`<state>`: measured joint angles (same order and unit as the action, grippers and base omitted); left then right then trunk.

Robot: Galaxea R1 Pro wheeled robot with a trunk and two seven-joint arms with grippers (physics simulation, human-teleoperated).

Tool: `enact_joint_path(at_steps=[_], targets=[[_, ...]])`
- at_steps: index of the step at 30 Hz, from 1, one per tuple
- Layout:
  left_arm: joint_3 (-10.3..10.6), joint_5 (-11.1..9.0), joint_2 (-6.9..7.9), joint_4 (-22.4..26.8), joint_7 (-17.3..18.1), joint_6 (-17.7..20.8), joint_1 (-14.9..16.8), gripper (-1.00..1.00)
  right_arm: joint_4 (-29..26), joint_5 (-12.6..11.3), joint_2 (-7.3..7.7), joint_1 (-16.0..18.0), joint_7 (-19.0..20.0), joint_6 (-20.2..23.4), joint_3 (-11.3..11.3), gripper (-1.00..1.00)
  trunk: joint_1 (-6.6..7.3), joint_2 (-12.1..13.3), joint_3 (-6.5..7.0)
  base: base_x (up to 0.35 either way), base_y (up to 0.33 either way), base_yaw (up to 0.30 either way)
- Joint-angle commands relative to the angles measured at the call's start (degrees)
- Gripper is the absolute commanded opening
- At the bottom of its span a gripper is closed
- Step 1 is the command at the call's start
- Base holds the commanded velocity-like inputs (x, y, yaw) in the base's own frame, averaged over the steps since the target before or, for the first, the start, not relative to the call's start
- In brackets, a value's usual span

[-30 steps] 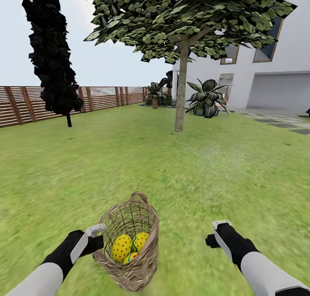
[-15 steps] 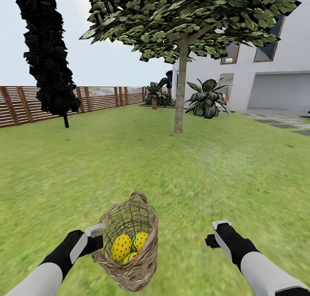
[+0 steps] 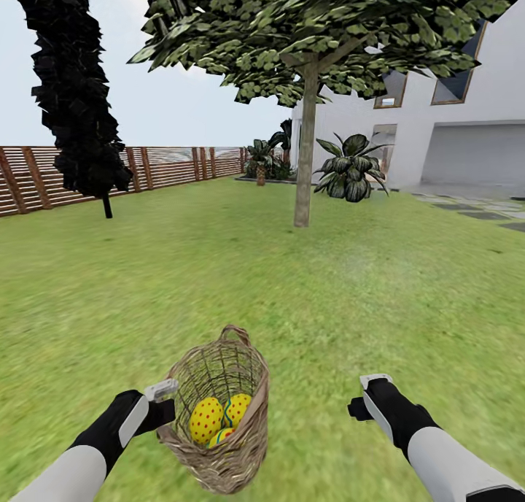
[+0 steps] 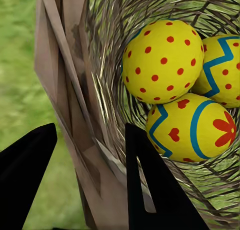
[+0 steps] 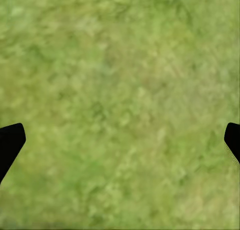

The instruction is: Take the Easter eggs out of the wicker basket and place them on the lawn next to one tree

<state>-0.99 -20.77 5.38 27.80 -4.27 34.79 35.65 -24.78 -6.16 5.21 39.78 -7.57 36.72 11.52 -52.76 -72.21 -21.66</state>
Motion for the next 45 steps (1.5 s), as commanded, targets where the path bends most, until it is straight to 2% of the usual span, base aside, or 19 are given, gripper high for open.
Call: enact_joint_path(at_steps=[1, 45], targets=[[-0.1, -1.0, -0.02, 0.2, -0.4, 0.3, 0.0, -1.0, -0.1, -0.6, 0.06, 0.0, -0.4, 0.3, 0.4, 1.0, -0.04, 0.0, -0.07, 0.329, -0.084, 0.0], [-0.1, -1.0, -0.11, 0.1, -0.4, 0.5, 0.0, -1.0, -0.1, -1.1, 0.59, 0.0, -0.3, 0.3, 0.3, 1.0, -0.04, 0.0, -0.07, 0.329, -0.084, 0.0]])
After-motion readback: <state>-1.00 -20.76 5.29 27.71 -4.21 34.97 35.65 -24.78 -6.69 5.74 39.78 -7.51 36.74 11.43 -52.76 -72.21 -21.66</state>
